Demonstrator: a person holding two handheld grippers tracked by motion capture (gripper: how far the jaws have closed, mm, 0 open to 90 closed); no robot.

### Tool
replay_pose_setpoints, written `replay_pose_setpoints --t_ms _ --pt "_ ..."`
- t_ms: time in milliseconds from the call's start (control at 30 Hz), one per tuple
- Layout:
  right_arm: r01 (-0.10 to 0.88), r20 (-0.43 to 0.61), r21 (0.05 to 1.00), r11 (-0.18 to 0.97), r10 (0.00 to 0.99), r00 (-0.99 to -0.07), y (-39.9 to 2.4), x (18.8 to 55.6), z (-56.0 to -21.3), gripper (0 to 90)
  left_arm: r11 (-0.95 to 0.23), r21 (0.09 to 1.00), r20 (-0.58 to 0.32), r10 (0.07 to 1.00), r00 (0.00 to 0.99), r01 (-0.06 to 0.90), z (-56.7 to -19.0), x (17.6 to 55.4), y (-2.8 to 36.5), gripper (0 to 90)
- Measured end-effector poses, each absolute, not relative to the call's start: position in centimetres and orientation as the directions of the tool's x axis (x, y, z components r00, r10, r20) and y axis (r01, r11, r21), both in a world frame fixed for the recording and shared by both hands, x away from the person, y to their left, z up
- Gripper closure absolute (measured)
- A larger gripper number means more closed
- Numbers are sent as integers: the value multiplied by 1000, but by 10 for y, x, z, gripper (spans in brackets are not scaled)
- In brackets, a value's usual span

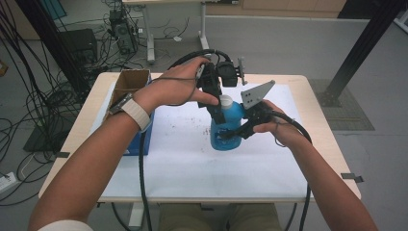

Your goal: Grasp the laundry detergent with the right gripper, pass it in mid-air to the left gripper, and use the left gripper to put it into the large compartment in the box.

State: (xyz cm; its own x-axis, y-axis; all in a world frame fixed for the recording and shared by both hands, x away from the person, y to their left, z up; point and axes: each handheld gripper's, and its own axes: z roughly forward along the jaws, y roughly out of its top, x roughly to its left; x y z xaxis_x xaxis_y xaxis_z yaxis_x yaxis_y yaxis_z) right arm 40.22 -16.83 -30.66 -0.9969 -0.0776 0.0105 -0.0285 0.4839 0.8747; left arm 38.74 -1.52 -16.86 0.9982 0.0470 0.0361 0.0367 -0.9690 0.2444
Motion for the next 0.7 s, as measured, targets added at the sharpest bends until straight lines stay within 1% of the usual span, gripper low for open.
replay_pose_setpoints --t_ms 700 --pt "-22 20 870 492 -80 -997 -164 403 -306 434 -972 234 41 48 998 37 -171 389 -19 61"
